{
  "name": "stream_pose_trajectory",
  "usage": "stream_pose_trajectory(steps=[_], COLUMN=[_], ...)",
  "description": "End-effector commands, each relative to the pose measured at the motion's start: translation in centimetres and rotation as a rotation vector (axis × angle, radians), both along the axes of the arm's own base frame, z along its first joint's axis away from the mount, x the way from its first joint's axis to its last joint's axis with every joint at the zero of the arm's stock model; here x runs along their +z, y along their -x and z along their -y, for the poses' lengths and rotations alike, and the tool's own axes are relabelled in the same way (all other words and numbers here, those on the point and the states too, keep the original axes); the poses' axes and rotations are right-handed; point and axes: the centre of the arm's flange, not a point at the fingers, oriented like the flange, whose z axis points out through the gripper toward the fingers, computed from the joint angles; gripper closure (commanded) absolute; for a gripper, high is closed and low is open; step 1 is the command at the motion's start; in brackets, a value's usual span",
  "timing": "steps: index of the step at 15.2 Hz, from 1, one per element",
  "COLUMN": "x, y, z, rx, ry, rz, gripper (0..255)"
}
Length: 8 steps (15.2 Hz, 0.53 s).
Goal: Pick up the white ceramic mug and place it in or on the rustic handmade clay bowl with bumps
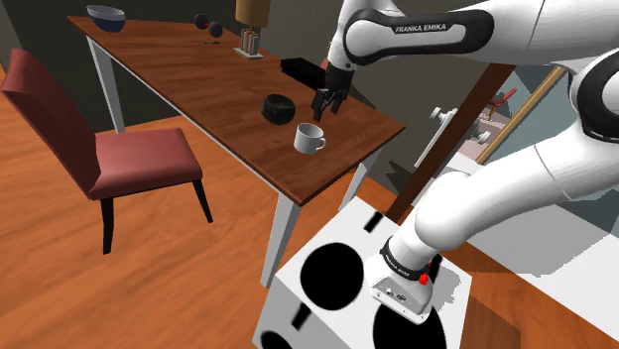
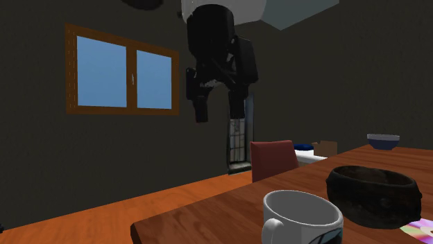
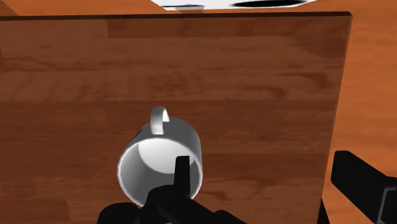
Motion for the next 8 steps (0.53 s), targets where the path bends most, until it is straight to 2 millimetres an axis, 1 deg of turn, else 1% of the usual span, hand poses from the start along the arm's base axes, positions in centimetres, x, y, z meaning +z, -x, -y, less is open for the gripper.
stream_pose_trajectory(steps=[1, 8], x=[-2.0, -8.9], y=[-1.8, -7.2], z=[0.7, 3.6], rx=[0.0, -0.003], ry=[-0.002, -0.009], rz=[0.005, 0.014], gripper=[0, 0])
